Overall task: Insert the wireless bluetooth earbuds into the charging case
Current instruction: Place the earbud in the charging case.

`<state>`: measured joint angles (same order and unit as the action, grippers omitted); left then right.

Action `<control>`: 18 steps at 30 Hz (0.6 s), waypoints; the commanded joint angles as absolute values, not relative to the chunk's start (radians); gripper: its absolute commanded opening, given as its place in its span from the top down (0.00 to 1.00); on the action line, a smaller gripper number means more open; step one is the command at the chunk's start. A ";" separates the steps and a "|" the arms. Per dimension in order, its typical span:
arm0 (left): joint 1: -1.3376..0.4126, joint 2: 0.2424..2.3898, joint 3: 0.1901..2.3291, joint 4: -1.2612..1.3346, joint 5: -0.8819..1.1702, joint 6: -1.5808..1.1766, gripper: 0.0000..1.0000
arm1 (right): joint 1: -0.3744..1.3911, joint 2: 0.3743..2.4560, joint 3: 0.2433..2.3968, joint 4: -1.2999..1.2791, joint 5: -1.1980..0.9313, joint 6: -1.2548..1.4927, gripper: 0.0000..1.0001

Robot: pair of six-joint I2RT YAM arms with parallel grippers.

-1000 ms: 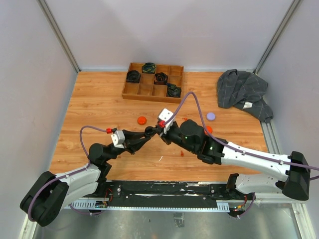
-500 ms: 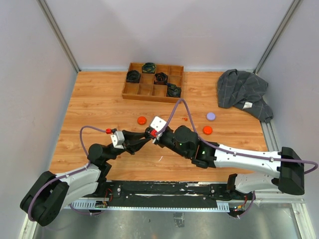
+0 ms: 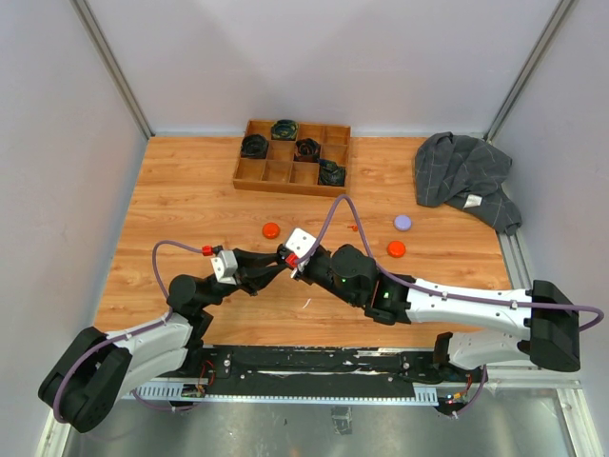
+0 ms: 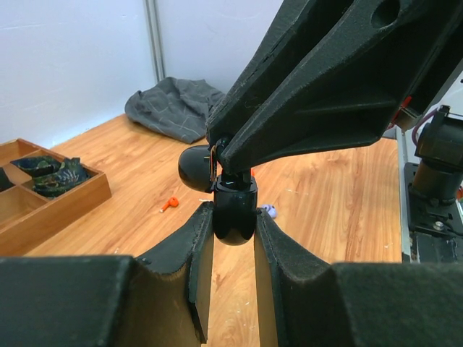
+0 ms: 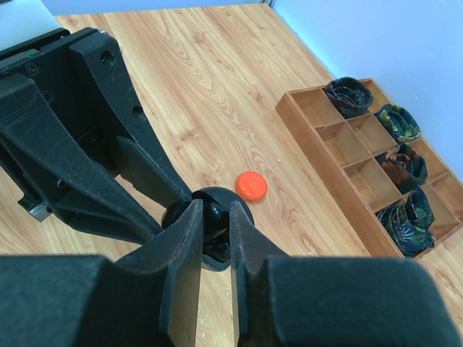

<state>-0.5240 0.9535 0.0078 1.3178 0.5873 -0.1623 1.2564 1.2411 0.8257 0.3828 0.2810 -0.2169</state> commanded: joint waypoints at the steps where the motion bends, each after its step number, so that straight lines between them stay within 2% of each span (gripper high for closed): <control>1: -0.523 0.948 -0.023 1.364 0.575 -0.162 0.99 | 1.280 1.243 0.813 0.408 0.279 -0.219 0.86; 18: -0.523 0.936 -0.023 1.339 0.539 -0.158 1.00 | 1.293 1.253 0.815 0.414 0.243 -0.171 0.75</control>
